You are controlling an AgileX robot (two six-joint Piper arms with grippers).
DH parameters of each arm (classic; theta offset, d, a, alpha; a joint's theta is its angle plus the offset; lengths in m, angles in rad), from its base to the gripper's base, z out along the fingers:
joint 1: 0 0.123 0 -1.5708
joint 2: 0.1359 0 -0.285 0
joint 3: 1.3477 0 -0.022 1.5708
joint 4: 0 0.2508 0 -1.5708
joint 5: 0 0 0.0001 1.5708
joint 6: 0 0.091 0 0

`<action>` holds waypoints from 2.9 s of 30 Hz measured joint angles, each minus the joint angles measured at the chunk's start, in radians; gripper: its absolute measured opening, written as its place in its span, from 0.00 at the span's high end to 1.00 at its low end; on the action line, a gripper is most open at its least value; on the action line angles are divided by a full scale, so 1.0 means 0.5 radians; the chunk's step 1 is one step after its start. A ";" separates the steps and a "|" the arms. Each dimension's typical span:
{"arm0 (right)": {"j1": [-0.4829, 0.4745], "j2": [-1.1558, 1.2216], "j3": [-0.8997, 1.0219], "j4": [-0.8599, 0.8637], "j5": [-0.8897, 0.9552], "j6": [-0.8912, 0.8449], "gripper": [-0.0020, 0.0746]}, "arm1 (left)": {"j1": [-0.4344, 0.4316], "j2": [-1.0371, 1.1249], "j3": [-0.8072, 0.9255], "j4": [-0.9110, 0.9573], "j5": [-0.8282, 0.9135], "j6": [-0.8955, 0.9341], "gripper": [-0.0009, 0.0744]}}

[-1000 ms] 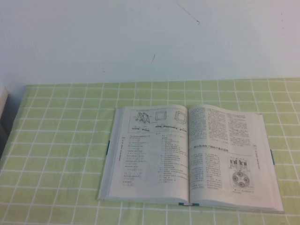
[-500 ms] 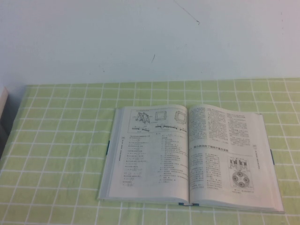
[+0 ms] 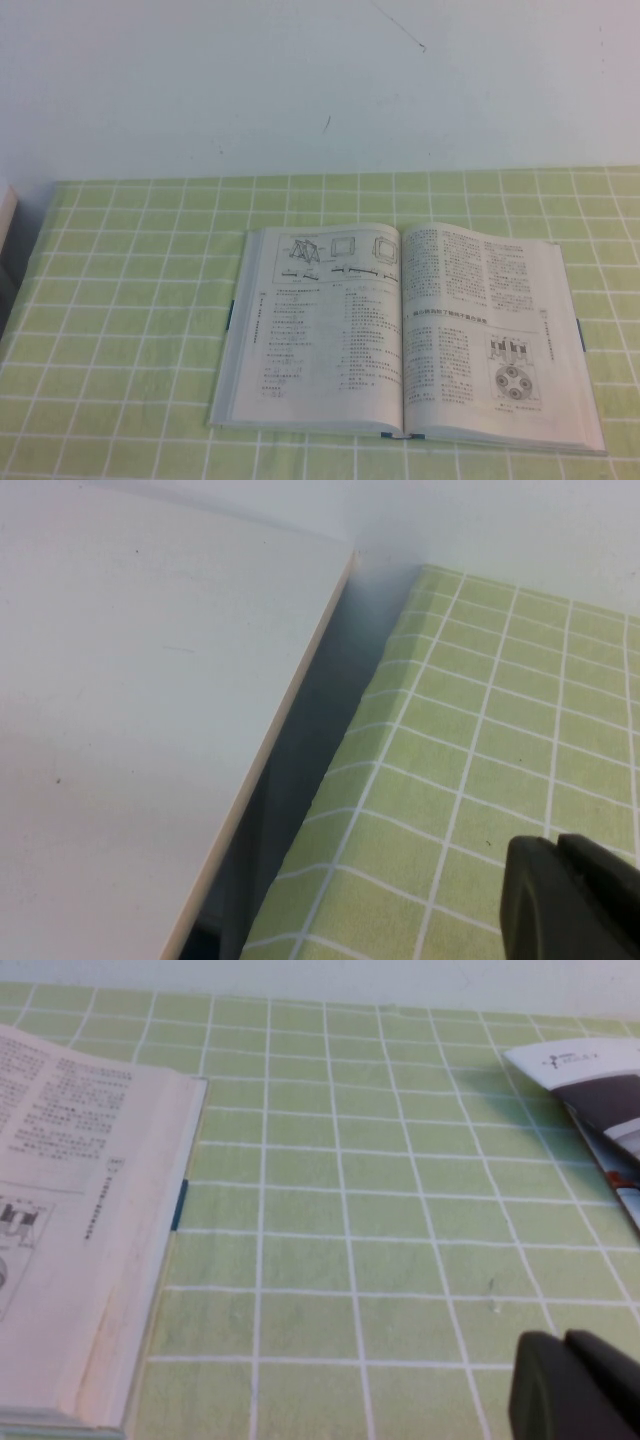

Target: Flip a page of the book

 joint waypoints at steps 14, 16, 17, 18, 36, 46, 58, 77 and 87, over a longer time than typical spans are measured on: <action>0.000 0.000 0.000 0.869 -0.045 0.101 0.98 | 0.000 0.000 0.000 -0.612 -0.009 -0.143 0.99; 0.000 0.000 0.000 1.365 -0.064 0.217 0.98 | 0.000 0.000 0.004 -0.995 -0.003 -0.225 0.99; 0.000 0.000 0.000 1.584 -0.069 0.247 0.98 | 0.000 0.000 0.007 -1.168 0.005 -0.246 0.99; 0.000 0.000 0.000 1.765 -0.081 0.270 0.98 | 0.000 0.000 0.007 -1.315 0.005 -0.259 0.99; 0.000 0.040 -0.122 1.990 -0.135 -0.957 0.98 | -0.047 0.000 -0.006 -1.444 -0.166 0.160 0.99; 0.028 0.783 -0.694 1.807 0.027 -1.669 0.98 | -0.056 0.525 -0.832 -0.881 0.329 0.634 0.99; 0.031 1.085 -0.821 1.963 0.016 -2.145 0.98 | -0.159 1.456 -1.371 -1.206 0.804 1.339 0.99; 0.234 2.459 -1.705 1.729 1.030 -1.877 0.98 | -1.153 2.744 -1.812 -1.574 0.253 1.862 0.99; 0.329 2.907 -2.011 1.487 1.146 -1.733 0.98 | -1.486 3.502 -2.269 -1.515 0.105 1.870 0.99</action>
